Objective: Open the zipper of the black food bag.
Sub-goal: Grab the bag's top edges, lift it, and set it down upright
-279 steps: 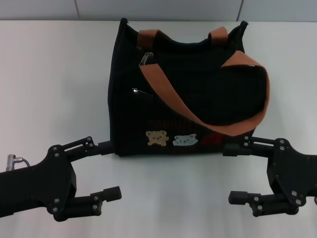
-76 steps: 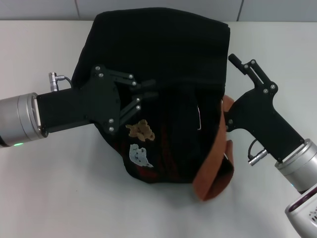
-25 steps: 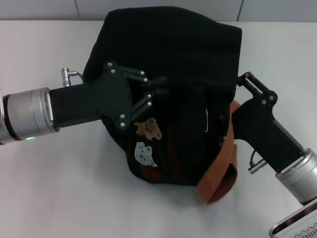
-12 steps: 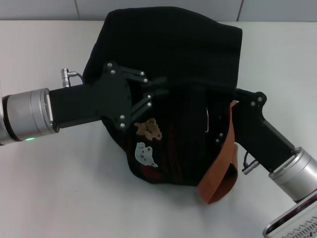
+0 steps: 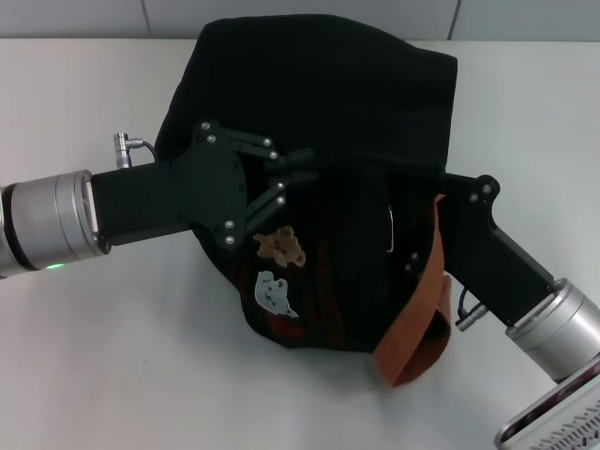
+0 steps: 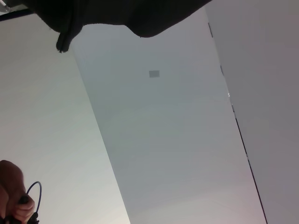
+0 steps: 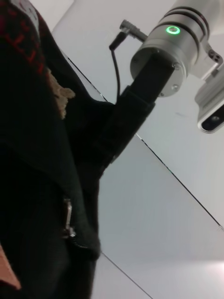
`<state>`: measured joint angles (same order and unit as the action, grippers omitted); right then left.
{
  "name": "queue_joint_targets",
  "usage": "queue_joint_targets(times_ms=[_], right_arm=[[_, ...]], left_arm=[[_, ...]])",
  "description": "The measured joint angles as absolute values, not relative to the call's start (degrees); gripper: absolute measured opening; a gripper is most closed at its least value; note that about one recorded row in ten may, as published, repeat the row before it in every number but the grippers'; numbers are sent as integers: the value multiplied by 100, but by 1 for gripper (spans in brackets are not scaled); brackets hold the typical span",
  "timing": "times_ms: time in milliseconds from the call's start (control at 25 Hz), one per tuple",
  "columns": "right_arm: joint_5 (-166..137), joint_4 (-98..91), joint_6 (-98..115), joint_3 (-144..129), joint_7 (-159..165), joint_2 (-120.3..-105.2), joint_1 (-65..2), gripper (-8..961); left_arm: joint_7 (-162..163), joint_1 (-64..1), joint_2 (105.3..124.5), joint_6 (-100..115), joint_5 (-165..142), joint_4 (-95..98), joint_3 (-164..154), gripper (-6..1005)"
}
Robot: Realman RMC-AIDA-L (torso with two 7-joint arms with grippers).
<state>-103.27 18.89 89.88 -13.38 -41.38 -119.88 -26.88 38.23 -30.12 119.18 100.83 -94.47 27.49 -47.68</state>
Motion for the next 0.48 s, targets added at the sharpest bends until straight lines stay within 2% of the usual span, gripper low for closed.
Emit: queue_joint_targets(times_ms=[240,480], right_arm=[[-10327,1853,8684,-1302,-4127,-11988,-2660,-1],[-10297,1771,8512,-1274,-4116,-11988,-2555,-1]], left_arm=[[3825,-2961,11915,10098,-9363,2723,-4728,86],[3824,-2628,11863,10097,-8721,2660,-4697,86]])
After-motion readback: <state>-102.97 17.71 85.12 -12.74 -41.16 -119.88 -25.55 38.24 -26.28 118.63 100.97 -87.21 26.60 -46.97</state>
